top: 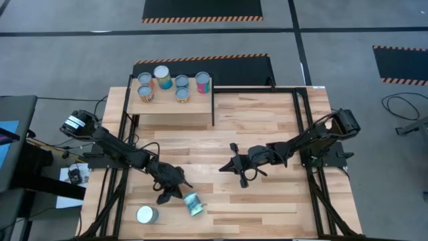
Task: Pick and place cans onto a shelf
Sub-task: Put the canned mixed vegetables on the shelf
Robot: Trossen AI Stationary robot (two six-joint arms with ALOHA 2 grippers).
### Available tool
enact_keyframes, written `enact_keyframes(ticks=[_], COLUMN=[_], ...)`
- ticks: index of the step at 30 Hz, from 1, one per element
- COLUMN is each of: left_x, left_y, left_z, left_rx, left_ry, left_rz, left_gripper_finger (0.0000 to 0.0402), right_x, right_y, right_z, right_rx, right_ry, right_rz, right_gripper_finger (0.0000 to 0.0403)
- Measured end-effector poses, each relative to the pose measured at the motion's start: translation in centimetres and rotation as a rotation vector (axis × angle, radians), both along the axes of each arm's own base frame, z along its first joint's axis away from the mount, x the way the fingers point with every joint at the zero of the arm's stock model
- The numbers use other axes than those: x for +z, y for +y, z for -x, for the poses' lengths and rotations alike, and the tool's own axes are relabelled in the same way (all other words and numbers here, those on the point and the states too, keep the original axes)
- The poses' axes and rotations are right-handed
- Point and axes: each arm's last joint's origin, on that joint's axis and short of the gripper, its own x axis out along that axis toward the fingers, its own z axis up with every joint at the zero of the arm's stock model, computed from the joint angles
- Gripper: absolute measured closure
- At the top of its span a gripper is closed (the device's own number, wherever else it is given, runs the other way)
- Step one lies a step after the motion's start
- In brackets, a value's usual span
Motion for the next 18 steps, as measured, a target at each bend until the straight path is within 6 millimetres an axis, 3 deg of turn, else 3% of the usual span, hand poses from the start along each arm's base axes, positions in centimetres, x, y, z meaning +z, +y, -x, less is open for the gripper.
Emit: enact_keyframes(ticks=[9, 11, 18], left_x=[0.1, 0.4, 0.5], left_y=[0.2, 0.1, 0.4], left_z=[-0.2, -0.5, -0.7], left_rx=[0.080, 0.092, 0.153], left_ry=[-0.025, -0.061, -0.092], left_rz=[-0.027, -0.018, -0.045], left_gripper_finger=[0.0390, 0.0383, 0.0321], right_x=[-1.5, -2.0, -3.3], right_y=[3.1, 4.3, 8.6], right_z=[0.4, -0.4, -2.4], right_rx=[0.048, 0.066, 0.153], right_ry=[0.085, 0.090, 0.139], right_rz=[-0.133, -0.157, -0.146], right_gripper_finger=[0.0393, 0.0393, 0.0383])
